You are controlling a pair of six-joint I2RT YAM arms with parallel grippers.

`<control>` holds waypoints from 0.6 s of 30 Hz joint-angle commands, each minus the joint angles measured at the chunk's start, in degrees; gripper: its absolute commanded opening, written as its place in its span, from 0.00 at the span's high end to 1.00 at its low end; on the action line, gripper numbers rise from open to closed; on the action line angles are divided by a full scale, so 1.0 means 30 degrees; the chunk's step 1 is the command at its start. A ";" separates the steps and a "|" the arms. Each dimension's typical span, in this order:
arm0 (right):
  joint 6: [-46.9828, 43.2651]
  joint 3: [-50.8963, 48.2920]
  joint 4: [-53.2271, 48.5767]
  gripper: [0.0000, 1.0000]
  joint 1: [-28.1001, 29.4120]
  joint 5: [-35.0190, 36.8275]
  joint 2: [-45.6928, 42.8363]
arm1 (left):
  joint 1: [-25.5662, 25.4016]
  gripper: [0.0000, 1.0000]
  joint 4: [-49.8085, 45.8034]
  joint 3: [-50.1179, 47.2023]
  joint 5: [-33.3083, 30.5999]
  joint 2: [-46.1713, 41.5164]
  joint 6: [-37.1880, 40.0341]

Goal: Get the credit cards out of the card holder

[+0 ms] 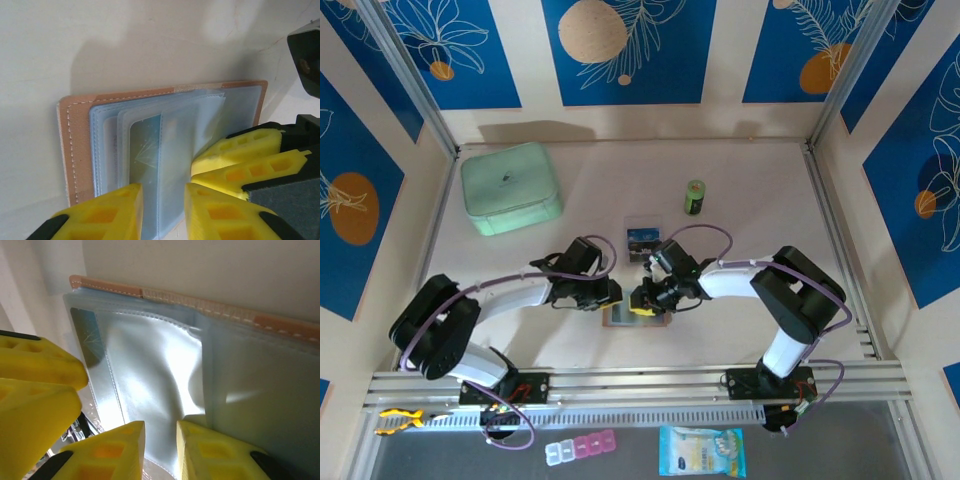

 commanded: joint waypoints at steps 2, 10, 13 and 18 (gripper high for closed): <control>0.0677 -0.0638 0.1105 0.75 -0.0220 -0.1007 -0.0194 | -0.0293 0.71 0.0371 0.0520 0.0386 0.0589 -0.0365; 0.1025 -0.1193 0.2137 0.76 -0.0491 -0.1522 -0.0310 | -0.0629 0.71 0.1287 0.0403 0.0693 0.1235 -0.0938; 0.1094 -0.1289 0.2342 0.76 -0.0505 -0.1603 -0.0339 | -0.0707 0.71 0.1875 0.0322 0.0907 0.1370 -0.1226; 0.1362 -0.1513 0.2850 0.77 -0.0528 -0.1806 -0.0492 | -0.0763 0.73 0.2159 0.0285 0.0985 0.1368 -0.1436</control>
